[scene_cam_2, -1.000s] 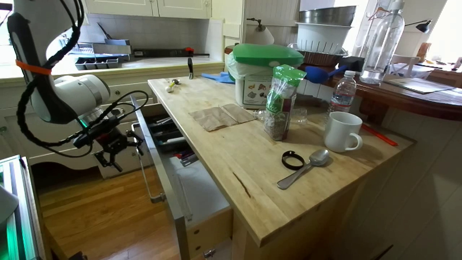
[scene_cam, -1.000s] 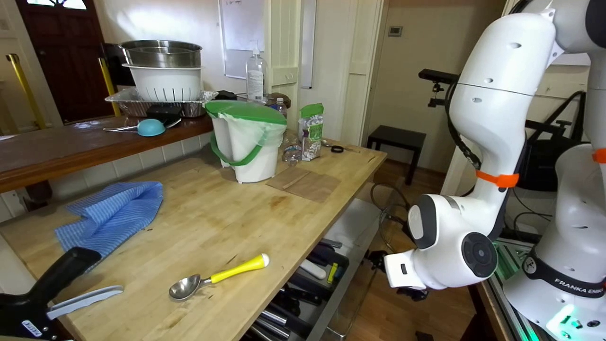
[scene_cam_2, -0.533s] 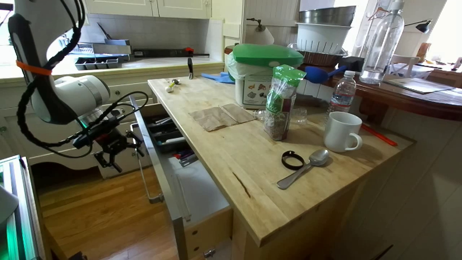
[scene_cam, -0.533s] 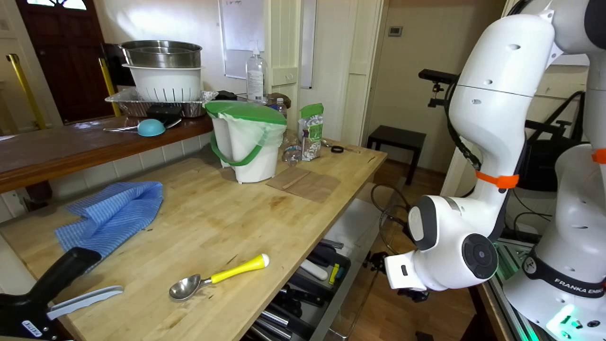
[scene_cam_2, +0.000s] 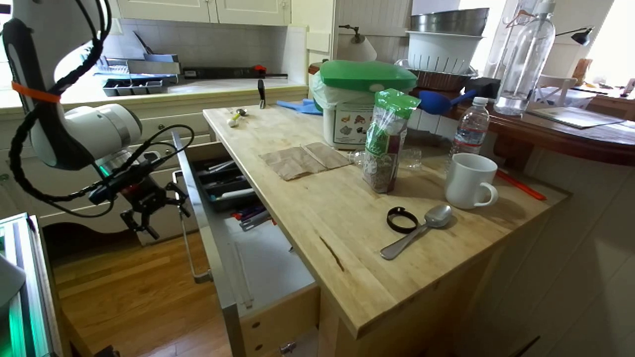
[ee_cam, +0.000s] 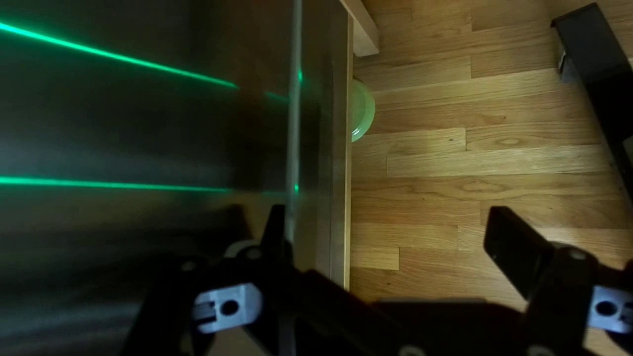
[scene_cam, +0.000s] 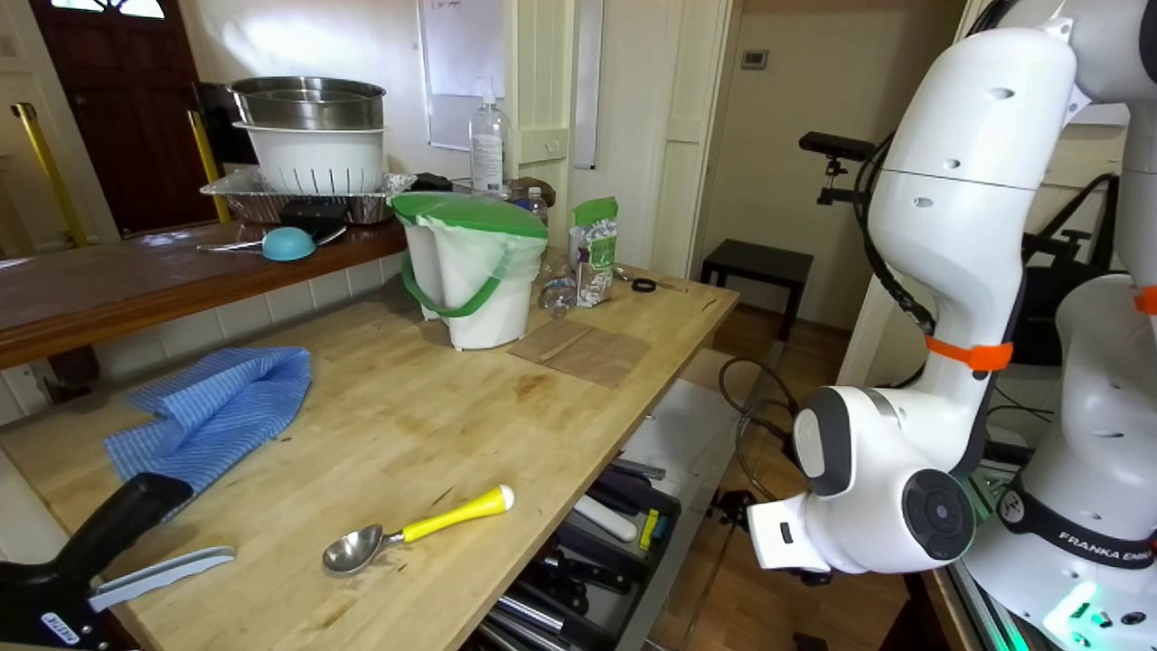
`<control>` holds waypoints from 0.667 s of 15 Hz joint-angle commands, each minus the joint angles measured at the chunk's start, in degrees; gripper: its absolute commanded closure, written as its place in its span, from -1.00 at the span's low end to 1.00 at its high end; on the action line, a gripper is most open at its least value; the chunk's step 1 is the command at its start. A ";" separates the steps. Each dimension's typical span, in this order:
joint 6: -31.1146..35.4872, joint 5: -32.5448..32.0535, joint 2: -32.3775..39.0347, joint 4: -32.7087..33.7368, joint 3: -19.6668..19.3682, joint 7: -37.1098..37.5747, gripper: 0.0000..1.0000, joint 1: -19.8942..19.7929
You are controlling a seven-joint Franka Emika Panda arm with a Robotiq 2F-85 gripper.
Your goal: Open the topmost drawer.
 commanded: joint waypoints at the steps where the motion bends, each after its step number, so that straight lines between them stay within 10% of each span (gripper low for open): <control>1: -0.54 5.61 -1.19 -4.39 2.99 1.05 -1.00 3.86; 10: -7.79 23.62 -1.15 -5.14 8.58 0.58 -1.00 12.14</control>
